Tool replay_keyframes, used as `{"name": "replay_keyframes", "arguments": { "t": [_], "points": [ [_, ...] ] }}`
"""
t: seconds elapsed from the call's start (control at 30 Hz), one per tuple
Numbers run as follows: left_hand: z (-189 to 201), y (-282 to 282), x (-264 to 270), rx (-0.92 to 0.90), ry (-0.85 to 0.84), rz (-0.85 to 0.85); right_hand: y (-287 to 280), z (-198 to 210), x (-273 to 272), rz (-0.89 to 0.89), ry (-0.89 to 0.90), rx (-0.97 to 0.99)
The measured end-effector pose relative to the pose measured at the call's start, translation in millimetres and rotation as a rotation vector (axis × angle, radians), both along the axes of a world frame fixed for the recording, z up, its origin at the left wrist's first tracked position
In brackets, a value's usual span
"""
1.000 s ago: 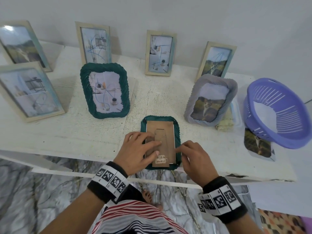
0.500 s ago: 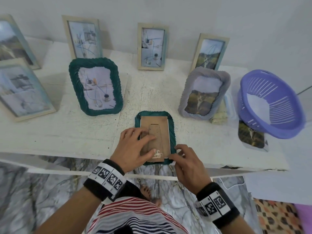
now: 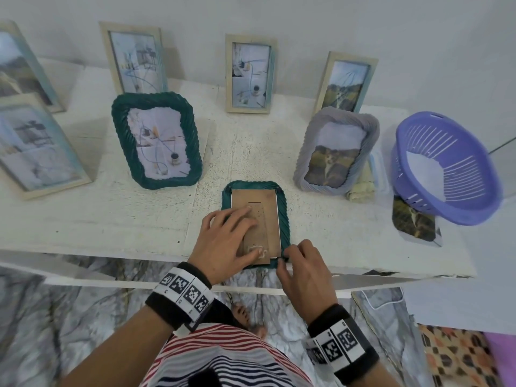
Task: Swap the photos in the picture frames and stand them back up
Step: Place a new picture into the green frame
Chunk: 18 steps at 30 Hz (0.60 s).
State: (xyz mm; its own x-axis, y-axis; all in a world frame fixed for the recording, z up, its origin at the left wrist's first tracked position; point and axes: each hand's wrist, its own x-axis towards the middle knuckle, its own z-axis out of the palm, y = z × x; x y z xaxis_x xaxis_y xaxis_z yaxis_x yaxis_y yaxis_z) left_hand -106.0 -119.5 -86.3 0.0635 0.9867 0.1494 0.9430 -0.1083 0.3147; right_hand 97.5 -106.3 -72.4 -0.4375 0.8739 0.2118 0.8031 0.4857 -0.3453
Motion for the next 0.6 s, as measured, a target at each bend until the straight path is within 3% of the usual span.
{"name": "replay_keyframes", "arguments": {
  "t": [0.23, 0.4, 0.6],
  "points": [
    [1, -1, 0, -0.021, -0.006, 0.001, -1, 6, -14, -0.131, 0.019, -0.143],
    [0, 0, 0, -0.037, -0.006, 0.012, 4, 4, -13, -0.258, 0.14, -0.359],
    [0, -1, 2, -0.057, -0.003, 0.022, 11, 2, -2, -0.262, 0.285, -0.486]
  ]
}}
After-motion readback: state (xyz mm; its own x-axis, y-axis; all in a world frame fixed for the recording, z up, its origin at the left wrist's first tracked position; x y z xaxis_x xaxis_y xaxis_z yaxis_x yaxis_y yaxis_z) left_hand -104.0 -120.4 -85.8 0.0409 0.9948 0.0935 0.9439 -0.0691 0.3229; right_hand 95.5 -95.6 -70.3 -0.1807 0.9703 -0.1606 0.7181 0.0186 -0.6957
